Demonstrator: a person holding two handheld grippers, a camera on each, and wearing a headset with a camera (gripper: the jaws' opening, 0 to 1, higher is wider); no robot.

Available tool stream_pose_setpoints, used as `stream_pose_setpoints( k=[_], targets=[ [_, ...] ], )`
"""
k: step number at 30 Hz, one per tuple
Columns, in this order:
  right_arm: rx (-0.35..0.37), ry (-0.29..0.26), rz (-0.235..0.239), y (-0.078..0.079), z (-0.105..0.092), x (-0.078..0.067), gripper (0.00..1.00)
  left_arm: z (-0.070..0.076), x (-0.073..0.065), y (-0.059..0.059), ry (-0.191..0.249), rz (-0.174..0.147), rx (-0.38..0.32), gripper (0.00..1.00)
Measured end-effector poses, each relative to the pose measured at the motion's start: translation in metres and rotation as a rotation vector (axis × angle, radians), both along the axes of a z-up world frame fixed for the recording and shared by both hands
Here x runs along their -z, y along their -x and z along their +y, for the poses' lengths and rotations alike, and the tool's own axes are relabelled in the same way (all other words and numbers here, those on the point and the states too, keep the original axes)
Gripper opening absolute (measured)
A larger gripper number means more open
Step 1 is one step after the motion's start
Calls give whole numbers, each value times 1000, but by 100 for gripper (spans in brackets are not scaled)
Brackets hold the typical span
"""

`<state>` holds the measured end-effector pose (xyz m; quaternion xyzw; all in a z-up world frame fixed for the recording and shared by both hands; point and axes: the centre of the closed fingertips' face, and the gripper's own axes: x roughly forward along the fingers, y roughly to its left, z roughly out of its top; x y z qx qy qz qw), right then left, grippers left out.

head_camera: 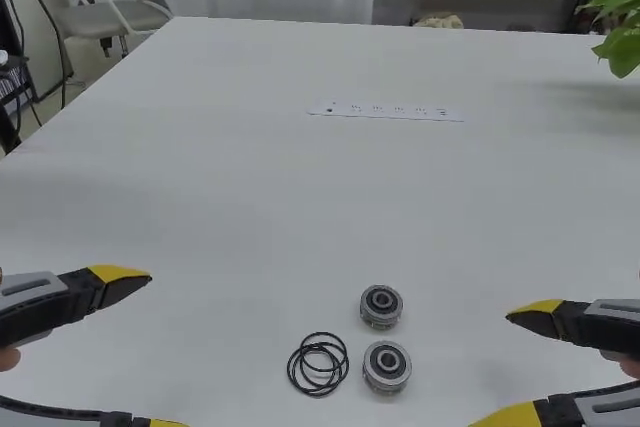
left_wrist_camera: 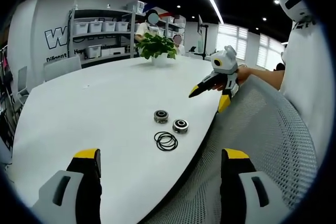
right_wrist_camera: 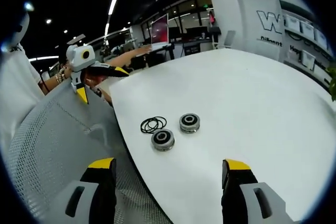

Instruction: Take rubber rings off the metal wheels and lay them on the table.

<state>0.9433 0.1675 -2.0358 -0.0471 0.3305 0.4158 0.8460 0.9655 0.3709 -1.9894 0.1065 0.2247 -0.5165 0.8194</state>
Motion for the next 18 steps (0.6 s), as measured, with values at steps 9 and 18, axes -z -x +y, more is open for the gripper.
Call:
stream_pose_setpoints(
  k=[9, 18],
  targets=[
    [40, 50, 57, 11, -10, 12, 90, 0, 6, 4, -21, 35, 7, 99],
    [62, 73, 71, 20, -15, 15, 95, 1, 8, 5, -28, 48, 0, 99]
  ],
)
